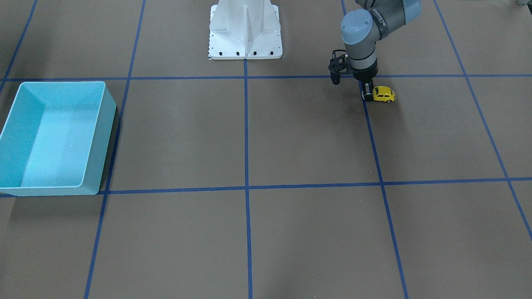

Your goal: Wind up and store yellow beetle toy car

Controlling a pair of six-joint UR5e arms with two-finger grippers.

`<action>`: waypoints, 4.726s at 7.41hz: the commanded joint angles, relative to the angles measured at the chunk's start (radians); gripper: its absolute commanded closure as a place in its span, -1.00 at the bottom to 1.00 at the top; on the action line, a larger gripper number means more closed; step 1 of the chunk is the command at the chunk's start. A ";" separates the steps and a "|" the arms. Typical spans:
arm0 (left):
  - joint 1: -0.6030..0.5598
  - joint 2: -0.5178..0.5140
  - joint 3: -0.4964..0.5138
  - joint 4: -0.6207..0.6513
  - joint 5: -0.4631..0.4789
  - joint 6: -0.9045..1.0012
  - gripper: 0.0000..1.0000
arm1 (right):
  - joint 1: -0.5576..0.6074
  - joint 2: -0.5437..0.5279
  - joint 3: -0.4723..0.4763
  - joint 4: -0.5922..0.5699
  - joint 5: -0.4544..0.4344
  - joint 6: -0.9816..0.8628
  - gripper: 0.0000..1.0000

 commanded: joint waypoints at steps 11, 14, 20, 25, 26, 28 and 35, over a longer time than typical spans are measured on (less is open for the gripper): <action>-0.134 0.008 -0.040 -0.282 -0.104 0.031 1.00 | 0.000 0.000 -0.001 -0.003 -0.002 0.000 -1.00; -0.169 -0.021 0.037 -0.280 -0.173 0.034 1.00 | 0.000 0.000 -0.003 -0.003 -0.002 0.000 -1.00; -0.203 -0.072 0.098 -0.271 -0.259 0.089 1.00 | -0.002 0.000 -0.005 -0.003 -0.007 0.000 -1.00; -0.205 -0.095 0.109 -0.271 -0.254 0.091 1.00 | -0.002 -0.002 -0.005 -0.003 -0.010 0.000 -1.00; -0.205 -0.095 0.109 -0.271 -0.254 0.091 1.00 | -0.002 -0.002 -0.005 -0.005 -0.010 0.000 -1.00; -0.206 -0.092 0.111 -0.272 -0.254 0.108 1.00 | -0.002 -0.002 -0.005 -0.005 -0.012 0.000 -1.00; -0.206 -0.089 0.114 -0.272 -0.256 0.111 1.00 | -0.002 -0.002 -0.005 -0.005 -0.012 0.000 -1.00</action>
